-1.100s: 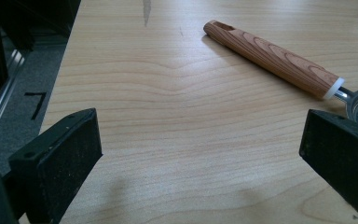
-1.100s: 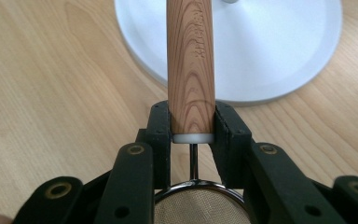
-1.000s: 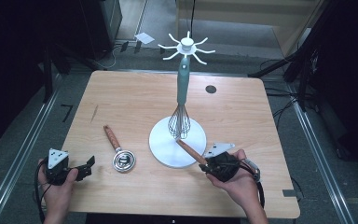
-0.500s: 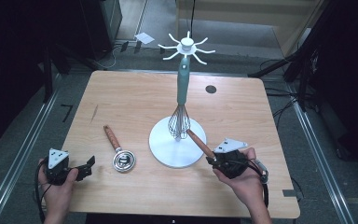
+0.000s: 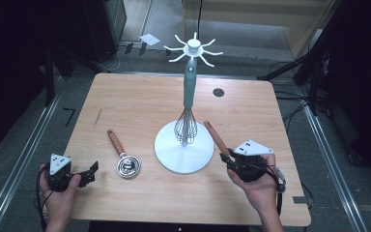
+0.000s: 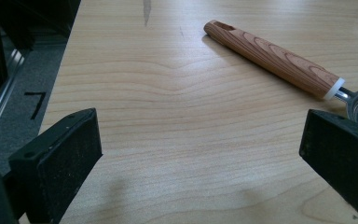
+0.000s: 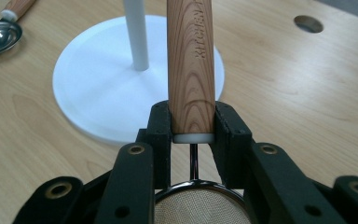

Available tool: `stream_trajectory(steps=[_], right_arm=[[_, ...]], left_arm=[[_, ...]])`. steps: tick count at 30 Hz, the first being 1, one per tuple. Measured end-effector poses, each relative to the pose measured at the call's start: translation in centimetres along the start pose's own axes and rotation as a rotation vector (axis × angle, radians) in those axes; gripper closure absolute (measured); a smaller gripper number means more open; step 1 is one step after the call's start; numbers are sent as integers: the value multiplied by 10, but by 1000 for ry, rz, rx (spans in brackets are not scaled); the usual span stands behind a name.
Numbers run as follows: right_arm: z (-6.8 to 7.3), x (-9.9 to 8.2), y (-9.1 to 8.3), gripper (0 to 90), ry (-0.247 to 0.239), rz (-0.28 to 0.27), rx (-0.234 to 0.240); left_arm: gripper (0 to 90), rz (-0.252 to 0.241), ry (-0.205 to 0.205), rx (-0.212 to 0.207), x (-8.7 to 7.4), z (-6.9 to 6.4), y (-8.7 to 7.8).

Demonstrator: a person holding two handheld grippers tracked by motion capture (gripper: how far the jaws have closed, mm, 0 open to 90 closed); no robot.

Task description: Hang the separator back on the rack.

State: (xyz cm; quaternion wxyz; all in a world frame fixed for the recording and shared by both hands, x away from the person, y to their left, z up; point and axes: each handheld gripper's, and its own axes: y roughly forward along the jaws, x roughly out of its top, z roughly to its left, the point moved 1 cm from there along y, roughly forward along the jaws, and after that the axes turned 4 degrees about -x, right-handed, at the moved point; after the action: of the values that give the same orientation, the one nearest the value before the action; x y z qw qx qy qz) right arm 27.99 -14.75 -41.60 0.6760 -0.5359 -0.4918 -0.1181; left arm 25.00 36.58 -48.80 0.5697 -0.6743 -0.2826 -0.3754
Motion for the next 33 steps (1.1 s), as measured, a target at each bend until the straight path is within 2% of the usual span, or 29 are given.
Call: stream_trajectory(steps=[9, 12, 17, 25, 33], right_arm=[[0, 4, -9, 719, 34, -94, -18], [-1, 5, -11, 719, 47, -115, 9], [-1, 6, -13, 720, 54, -146, 12], [6, 12, -25, 719, 57, -224, -32], [12, 22, -33, 719, 73, -299, 0]], left_arm=[[0, 1, 4, -1, 0, 0, 0], [0, 2, 2, -1, 0, 0, 0], [0, 1, 1, -2, 0, 0, 0], [0, -9, -7, 1, -2, -1, -2], [0, -7, -9, -2, -2, 0, -2]])
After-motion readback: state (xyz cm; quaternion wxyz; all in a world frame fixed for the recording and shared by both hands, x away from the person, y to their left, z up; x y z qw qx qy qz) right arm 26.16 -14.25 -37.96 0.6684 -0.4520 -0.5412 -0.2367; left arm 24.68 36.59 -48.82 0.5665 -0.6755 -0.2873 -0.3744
